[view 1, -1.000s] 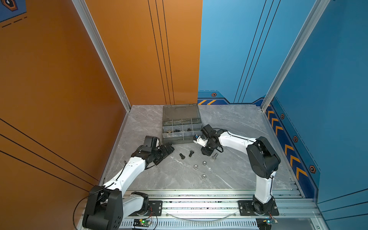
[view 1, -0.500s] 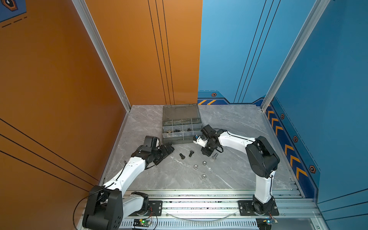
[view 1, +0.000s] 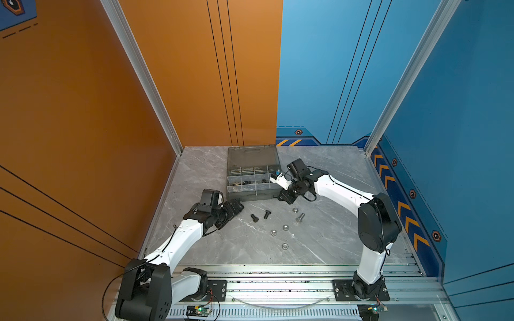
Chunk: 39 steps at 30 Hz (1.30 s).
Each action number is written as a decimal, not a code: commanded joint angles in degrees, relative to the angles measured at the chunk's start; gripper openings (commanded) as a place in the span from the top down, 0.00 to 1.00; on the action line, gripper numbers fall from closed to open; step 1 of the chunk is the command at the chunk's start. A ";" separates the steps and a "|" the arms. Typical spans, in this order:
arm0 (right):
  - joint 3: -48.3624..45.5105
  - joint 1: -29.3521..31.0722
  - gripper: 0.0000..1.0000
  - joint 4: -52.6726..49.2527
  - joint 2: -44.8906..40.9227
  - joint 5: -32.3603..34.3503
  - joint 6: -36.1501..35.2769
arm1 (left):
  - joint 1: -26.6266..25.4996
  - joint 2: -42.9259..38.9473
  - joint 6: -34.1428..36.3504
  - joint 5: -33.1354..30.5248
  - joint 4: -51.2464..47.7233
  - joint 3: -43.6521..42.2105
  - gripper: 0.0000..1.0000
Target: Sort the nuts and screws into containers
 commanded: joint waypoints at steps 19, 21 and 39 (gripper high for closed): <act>21.13 -2.33 1.00 12.96 20.59 14.69 12.59 | 1.12 -1.50 -0.16 2.05 -0.24 -0.03 0.02; 21.18 -2.26 1.00 13.01 21.68 14.56 13.02 | 1.20 -1.54 -0.24 2.11 -0.33 -0.06 0.02; 18.42 -2.27 0.60 9.01 17.29 14.51 12.81 | 1.36 -2.68 -0.07 2.05 -0.95 0.25 0.02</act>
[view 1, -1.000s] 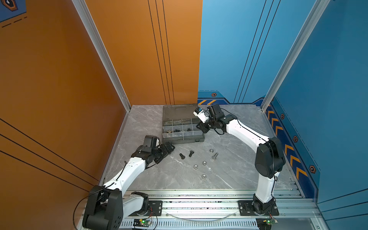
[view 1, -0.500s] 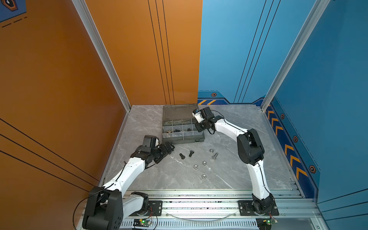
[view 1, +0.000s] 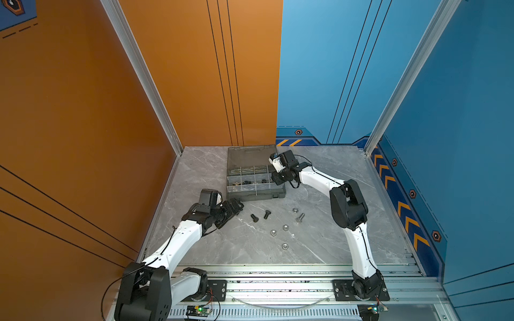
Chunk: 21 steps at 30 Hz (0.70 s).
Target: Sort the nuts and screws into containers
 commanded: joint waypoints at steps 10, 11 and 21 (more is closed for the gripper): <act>-13.70 -0.41 0.57 -11.92 -21.22 -3.17 -3.92 | 0.65 -0.89 -0.07 0.93 -0.14 0.23 0.02; -15.08 -0.47 0.57 -13.56 -22.59 -4.22 -4.83 | 0.66 -0.81 -0.18 0.91 0.06 0.18 0.02; -26.92 -1.61 0.54 -18.80 -30.53 -3.45 -9.08 | 0.66 -0.68 0.02 1.29 0.44 0.27 0.02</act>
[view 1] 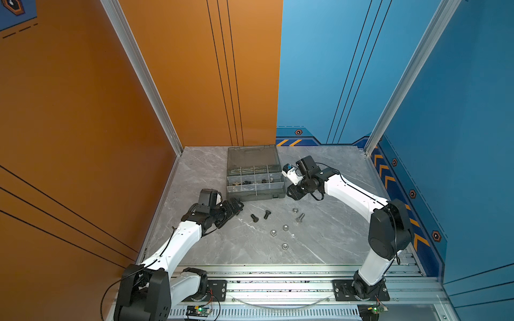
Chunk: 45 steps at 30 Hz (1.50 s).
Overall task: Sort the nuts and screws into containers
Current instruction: 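Move the right gripper back over the silver bolt in the pile, then lower the right gripper around a silver hex nut and close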
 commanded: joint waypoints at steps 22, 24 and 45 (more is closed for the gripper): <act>-5.54 -0.80 0.53 -2.51 6.81 -1.39 -2.71 | 0.65 -0.45 -0.18 1.00 0.13 -0.37 0.02; -5.28 -0.56 0.53 -2.49 7.46 -1.32 -2.72 | 0.66 -0.45 -0.18 0.89 0.11 -0.44 0.02; -2.94 0.00 0.56 -0.47 11.75 -0.20 -1.97 | 0.80 -0.53 -0.25 0.77 0.25 -0.79 0.02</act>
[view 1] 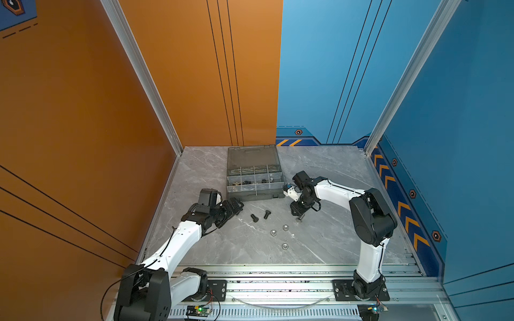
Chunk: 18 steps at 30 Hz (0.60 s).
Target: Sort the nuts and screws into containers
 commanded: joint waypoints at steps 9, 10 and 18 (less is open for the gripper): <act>0.88 0.33 0.71 -0.08 0.82 -0.29 0.20 | 0.91 -0.81 -0.27 0.68 -0.04 -0.85 0.02; 0.85 0.33 0.73 -0.36 0.65 -0.38 0.17 | 0.97 -0.80 -0.26 0.75 0.00 -0.85 0.02; 1.74 -0.55 1.00 -1.54 -1.71 -4.11 0.80 | 0.95 -0.68 -0.44 0.87 0.27 -1.05 0.02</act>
